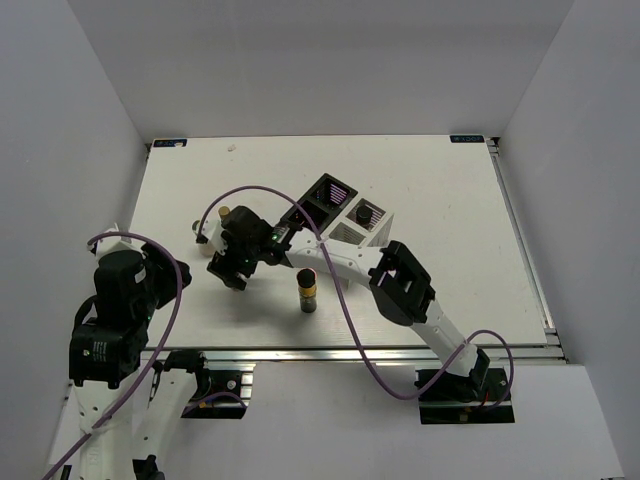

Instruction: Organize the condiment bottles

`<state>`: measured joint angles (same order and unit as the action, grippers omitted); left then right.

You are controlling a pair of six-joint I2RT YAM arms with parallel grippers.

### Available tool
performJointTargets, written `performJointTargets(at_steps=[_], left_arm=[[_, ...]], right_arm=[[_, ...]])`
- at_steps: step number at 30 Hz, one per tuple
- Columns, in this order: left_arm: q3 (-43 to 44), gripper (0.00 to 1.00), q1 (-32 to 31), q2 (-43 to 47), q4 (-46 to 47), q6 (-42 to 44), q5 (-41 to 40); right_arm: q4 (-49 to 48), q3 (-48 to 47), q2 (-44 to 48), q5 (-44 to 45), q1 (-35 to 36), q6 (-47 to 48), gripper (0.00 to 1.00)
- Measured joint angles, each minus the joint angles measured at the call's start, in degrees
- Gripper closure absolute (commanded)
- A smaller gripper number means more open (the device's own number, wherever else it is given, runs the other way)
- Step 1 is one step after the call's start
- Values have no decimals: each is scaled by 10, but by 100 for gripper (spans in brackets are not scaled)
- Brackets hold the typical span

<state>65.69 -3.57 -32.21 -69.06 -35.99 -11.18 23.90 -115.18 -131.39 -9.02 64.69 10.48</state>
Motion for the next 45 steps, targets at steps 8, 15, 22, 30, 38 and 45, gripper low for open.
performJointTargets(at_steps=[8, 15, 22, 30, 38, 45], left_arm=[[8, 35, 0, 0, -4, 2, 0], [8, 35, 0, 0, -4, 3, 0], [8, 39, 0, 1, 3, 7, 7], [-3, 75, 0, 27, 45, 23, 50], [-55, 43, 0, 24, 129, 41, 164], [-110, 33, 0, -25, 197, 47, 248]], right_arm=[[-18, -18, -19, -3, 0, -4, 45], [-18, -20, -19, -13, 0, 1, 82], [-1, -47, -18, -51, -8, 8, 100], [50, -95, 53, -180, -107, 6, 100], [78, -49, 250, -210, -244, 8, 100], [134, 16, 364, -215, -378, 30, 100]])
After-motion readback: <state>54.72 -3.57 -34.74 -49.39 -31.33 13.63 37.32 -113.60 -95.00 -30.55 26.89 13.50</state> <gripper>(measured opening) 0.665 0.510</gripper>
